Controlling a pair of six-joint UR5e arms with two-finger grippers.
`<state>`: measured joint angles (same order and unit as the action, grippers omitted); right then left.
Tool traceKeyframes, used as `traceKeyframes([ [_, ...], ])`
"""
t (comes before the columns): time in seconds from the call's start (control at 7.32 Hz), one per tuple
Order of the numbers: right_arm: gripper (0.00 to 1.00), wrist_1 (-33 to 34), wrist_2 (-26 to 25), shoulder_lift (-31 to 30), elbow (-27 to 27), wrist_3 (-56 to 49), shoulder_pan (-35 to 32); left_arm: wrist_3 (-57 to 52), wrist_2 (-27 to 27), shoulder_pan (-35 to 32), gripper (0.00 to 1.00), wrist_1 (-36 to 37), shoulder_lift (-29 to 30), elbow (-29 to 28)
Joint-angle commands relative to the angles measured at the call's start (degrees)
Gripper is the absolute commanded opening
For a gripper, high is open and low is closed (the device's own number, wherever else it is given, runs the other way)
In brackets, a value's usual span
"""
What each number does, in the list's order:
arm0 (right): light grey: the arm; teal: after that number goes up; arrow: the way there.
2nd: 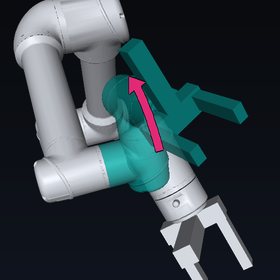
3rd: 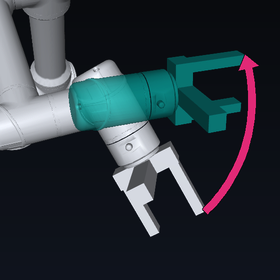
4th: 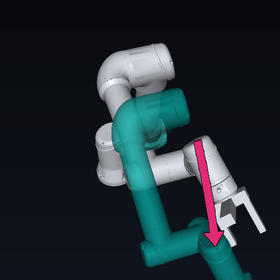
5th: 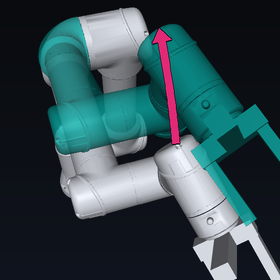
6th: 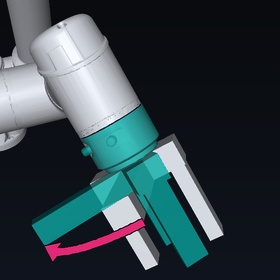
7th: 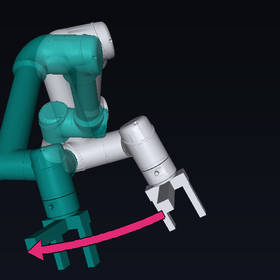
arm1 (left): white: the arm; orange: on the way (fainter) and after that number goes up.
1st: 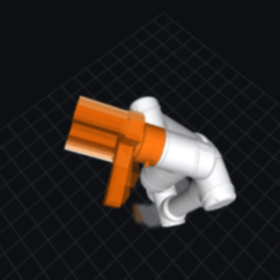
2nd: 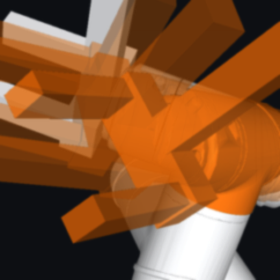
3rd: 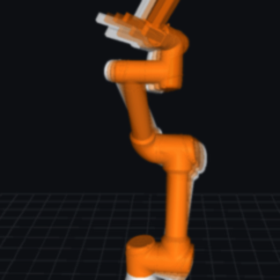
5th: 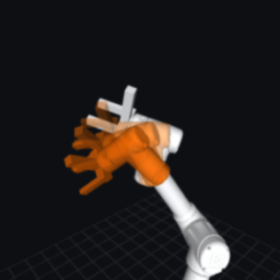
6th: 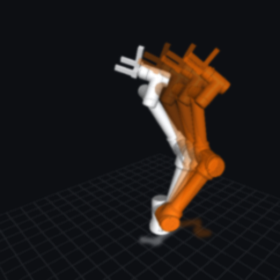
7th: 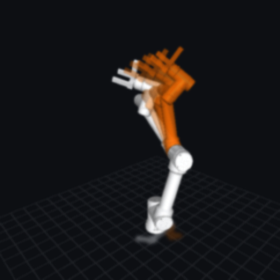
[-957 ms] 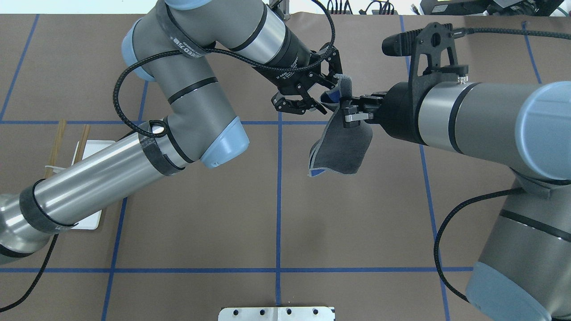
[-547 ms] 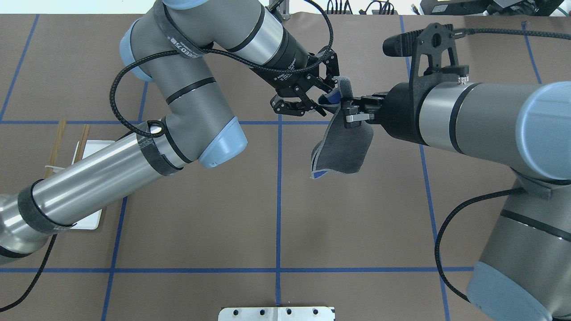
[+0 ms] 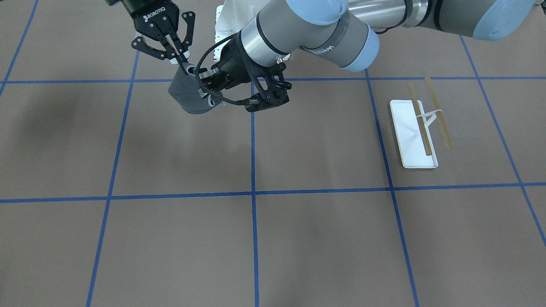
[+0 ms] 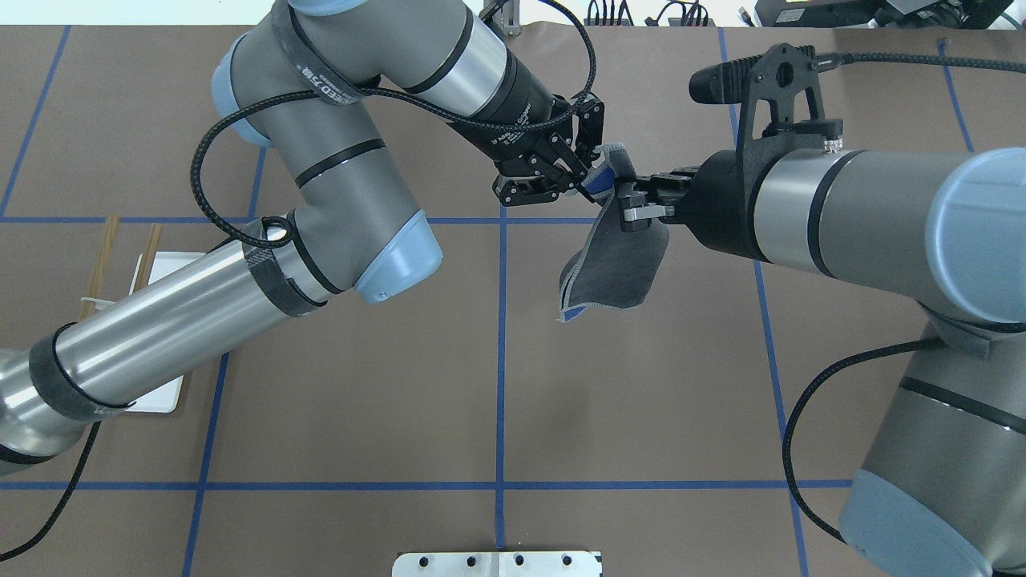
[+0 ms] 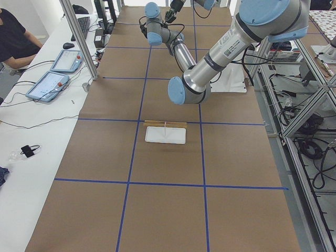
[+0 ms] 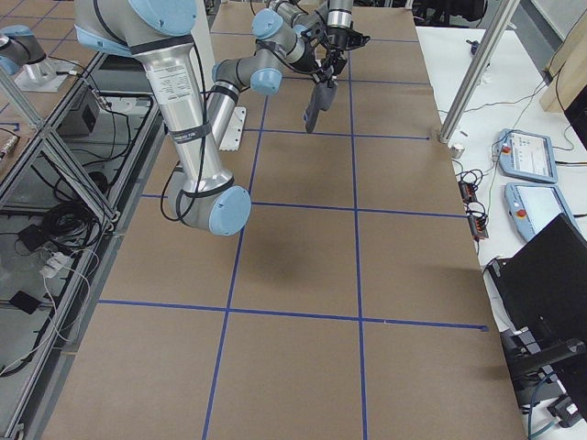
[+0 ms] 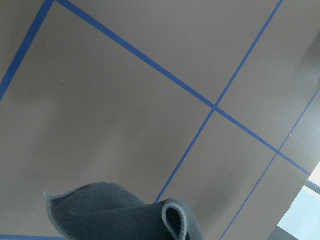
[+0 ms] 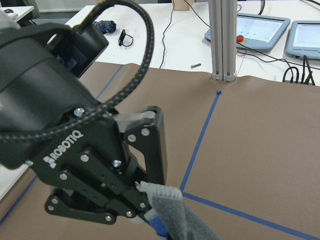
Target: Hang towel on rack
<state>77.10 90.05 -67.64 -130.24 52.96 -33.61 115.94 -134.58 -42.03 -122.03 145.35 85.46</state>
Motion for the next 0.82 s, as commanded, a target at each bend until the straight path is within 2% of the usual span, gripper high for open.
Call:
traceKeyframes([
  [0.0,1.0,0.07,0.38,-1.09,-0.63,3.43,-0.22,0.87,0.19,-1.3,0.0,0.13,-0.24,1.28],
  [0.27,1.0,0.33,1.87,-6.43,-3.61,3.46,-1.53,0.09,0.28,-3.4,0.0,2.22,-2.16,3.38],
  [0.41,1.0,6.25,6.58,-7.15,-4.67,2.77,-5.81,-1.23,0.54,-4.63,0.0,2.24,-6.09,6.44],
  [0.55,1.0,14.57,13.33,-6.81,-4.85,-2.2,-12.81,-2.02,0.37,-6.3,0.0,2.32,-9.96,9.08],
  [0.68,1.0,22.05,18.09,-6.72,-4.59,-11.99,-19.32,-2.12,0.37,-7.45,0.0,2.41,-12.26,10.06],
])
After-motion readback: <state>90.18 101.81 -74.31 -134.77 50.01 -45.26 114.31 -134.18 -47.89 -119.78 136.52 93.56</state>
